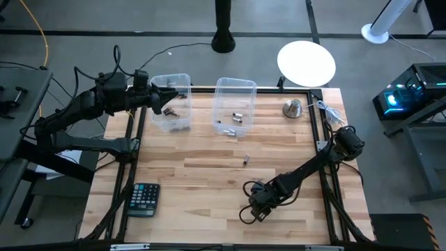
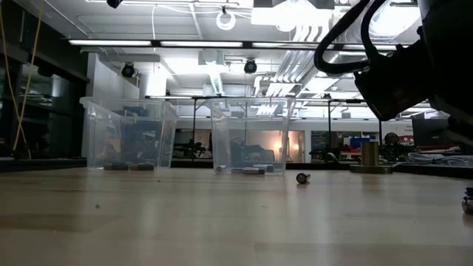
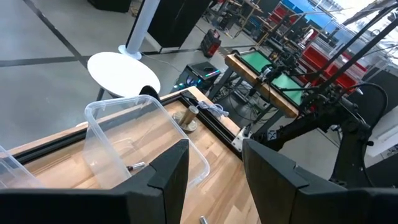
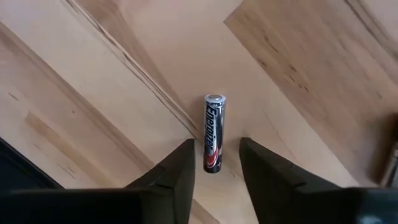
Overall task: Sort batteries
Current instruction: Put silver battery into the right transparent bin
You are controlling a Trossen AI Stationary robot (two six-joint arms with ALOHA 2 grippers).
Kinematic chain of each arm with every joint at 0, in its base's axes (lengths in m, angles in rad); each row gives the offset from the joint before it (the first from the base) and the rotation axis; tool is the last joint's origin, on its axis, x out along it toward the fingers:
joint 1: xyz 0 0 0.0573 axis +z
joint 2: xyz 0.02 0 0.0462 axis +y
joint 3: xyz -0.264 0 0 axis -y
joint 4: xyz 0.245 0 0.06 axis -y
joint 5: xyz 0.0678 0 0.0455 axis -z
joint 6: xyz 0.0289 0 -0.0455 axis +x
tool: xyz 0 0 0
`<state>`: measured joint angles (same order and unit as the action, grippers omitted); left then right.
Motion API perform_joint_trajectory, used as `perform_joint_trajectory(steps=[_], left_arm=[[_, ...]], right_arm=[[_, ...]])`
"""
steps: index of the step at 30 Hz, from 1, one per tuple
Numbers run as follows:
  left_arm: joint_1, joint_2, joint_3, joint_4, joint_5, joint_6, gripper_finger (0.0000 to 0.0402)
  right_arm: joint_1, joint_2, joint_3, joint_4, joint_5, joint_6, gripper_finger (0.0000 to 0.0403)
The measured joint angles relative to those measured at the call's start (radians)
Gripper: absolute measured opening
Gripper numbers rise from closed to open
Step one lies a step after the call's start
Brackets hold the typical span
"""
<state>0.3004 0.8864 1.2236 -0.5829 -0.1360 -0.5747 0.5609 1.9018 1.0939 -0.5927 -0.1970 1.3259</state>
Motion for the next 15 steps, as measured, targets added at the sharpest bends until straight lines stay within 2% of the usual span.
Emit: perform_joint_trajectory(steps=[6,15], left_arm=[[0.000,0.000,0.000,0.000,-0.004,0.001,0.0145],[0.000,0.000,0.000,0.004,-0.016,0.003,0.0145]], right_arm=[[-0.011,0.006,0.000,-0.018,0.004,-0.007,0.0075],[-0.027,0.003,-0.002,-0.024,-0.013,-0.087,0.0013]])
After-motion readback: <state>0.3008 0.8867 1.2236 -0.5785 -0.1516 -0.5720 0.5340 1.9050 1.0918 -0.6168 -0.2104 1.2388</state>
